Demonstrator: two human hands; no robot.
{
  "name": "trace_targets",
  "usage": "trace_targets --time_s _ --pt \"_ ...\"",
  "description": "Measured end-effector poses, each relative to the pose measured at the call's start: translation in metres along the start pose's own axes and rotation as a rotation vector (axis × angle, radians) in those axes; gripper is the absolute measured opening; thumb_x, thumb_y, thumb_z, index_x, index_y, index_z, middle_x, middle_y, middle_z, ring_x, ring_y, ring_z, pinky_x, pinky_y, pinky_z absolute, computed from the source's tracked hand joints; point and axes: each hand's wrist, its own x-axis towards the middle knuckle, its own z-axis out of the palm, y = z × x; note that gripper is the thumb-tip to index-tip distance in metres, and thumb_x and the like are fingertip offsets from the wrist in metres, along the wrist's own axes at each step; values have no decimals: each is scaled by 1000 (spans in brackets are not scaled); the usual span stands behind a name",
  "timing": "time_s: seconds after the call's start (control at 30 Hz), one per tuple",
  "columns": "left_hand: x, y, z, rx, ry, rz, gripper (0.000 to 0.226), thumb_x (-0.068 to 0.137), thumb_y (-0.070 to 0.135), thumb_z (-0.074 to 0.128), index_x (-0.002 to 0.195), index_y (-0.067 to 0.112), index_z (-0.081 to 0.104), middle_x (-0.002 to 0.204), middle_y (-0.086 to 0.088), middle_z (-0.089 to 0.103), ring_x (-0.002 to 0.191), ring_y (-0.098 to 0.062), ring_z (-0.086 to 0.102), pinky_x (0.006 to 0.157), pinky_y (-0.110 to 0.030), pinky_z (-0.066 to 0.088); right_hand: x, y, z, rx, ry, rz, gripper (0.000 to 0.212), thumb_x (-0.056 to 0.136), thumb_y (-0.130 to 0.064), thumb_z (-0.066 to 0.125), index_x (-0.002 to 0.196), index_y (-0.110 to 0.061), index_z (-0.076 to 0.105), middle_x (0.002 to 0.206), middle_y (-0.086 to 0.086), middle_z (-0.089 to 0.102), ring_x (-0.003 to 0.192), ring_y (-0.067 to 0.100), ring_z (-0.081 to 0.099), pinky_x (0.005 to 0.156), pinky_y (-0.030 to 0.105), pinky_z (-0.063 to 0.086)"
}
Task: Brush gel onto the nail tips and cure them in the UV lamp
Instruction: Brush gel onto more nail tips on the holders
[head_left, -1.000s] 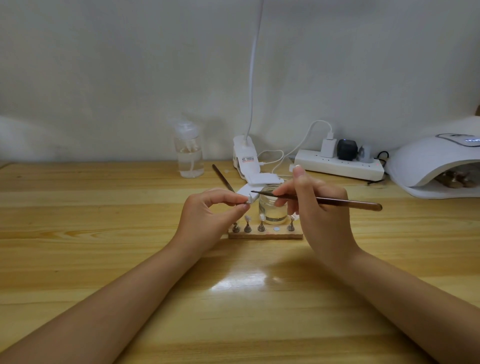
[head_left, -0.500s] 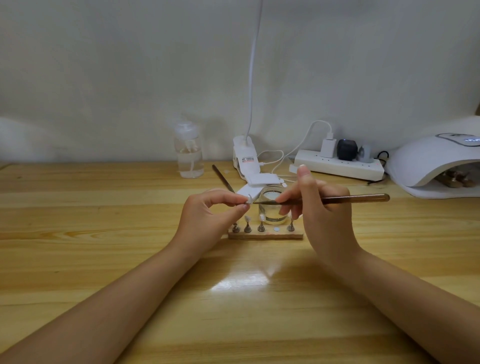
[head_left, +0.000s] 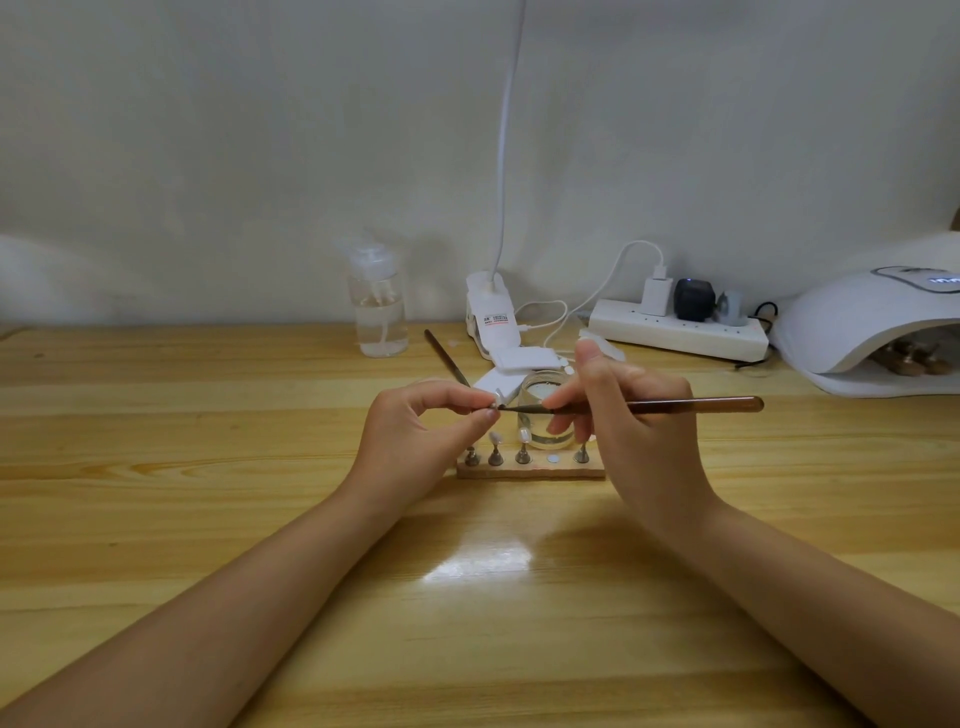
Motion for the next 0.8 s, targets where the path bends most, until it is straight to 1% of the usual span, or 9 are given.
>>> trace_targets --time_s 0.07,0.13,0.23,0.3,0.37,0.5,0.6,0.67,0.8 --pt "0 0 0 -3 0 -5 20 73 9 73 72 29 70 75 10 69 76 3 61 68 -7 46 0 0 -1 7 26 4 39 83 -34 47 60 -10 68 47 -3 60 44 2 55 51 10 41" --pt "0 0 0 -2 0 -8 19 73 10 74 71 29 70 74 10 69 76 2 61 67 -8 46 1 0 -2 -2 35 -8 37 83 -33 47 63 -11 68 51 -5 62 46 1 56 52 10 41" --pt "0 0 0 -1 -2 -3 18 73 10 74 72 28 70 73 10 68 75 3 61 67 -7 44 1 1 -2 -79 -16 -35 28 84 -31 48 70 -16 68 59 -5 64 53 -1 59 57 9 42" --pt "0 0 0 -1 -2 7 18 73 9 74 72 27 70 73 10 68 74 3 61 67 -5 43 1 2 -1 -110 -37 -30 25 83 -31 50 71 -17 68 61 -5 65 55 -2 59 58 10 43" --pt "1 1 0 0 -2 12 18 72 9 74 71 27 70 72 10 68 74 3 61 67 -4 43 1 2 0 -110 -42 -34 26 83 -30 51 71 -15 69 61 -4 65 54 -2 59 58 9 43" --pt "0 1 0 -1 2 11 22 72 8 74 70 29 69 74 9 68 74 3 61 67 -4 42 0 1 -1 -34 -19 -15 37 83 -32 49 67 -6 69 54 2 63 49 2 58 55 10 42" --pt "0 1 0 3 0 15 22 73 8 73 70 29 69 74 10 69 75 5 61 68 -3 42 -1 1 -1 -16 3 7 42 83 -35 46 60 -8 68 48 -1 60 43 4 55 56 9 42" --pt "0 1 0 2 0 14 21 73 7 73 71 28 69 74 10 68 75 5 61 68 -3 42 0 1 -1 -13 19 5 42 84 -35 45 59 -10 67 47 -1 60 43 3 54 54 10 41" --pt "0 1 0 11 -2 16 21 73 8 73 71 28 69 74 9 68 73 5 60 67 -3 42 2 3 -1 -50 6 -5 37 84 -35 45 68 -12 69 56 -3 63 51 0 58 55 9 41"
